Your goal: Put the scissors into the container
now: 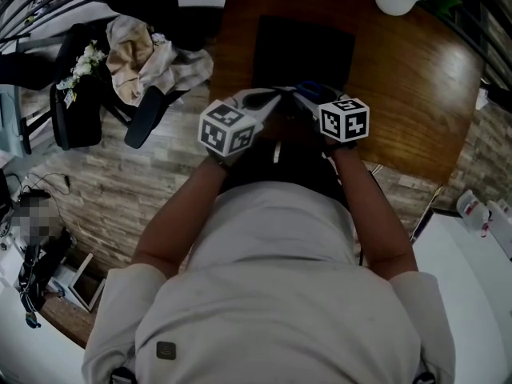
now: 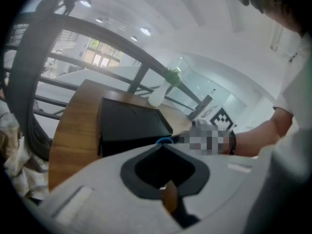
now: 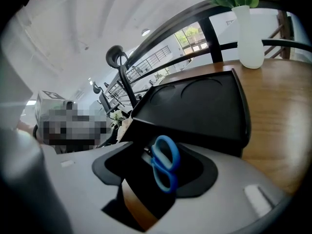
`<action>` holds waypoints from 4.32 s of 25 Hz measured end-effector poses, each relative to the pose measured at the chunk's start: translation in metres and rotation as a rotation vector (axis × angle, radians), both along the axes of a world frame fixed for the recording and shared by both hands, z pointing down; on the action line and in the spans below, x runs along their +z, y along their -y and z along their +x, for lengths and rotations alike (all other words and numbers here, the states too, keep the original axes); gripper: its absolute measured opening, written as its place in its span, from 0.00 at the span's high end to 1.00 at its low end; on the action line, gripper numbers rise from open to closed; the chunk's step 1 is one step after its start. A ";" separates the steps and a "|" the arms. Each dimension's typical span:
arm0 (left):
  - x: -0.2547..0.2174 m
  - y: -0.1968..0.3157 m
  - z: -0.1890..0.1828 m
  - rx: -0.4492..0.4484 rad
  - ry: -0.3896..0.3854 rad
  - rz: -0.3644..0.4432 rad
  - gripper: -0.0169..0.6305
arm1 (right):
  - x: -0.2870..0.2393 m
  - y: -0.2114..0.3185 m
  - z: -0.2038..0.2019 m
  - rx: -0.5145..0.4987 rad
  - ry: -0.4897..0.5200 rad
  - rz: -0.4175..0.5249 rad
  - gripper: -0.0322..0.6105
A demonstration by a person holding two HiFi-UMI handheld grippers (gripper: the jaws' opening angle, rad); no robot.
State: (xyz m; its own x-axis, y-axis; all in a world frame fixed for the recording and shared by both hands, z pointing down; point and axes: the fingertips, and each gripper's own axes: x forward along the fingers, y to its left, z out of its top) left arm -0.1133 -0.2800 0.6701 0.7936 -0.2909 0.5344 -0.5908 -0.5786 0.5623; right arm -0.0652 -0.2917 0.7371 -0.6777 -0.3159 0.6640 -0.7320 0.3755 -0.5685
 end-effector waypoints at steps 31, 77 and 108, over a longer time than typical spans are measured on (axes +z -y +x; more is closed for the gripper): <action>-0.068 0.026 -0.003 0.017 -0.029 0.127 0.97 | -0.094 0.019 0.027 0.063 -0.016 0.235 0.86; -0.228 -0.046 0.042 0.017 -0.103 0.393 0.97 | -0.302 -0.053 0.086 0.018 0.121 0.568 0.94; -0.227 -0.213 0.126 -0.089 -0.041 0.392 0.97 | -0.287 -0.212 0.170 -0.077 0.214 0.519 0.94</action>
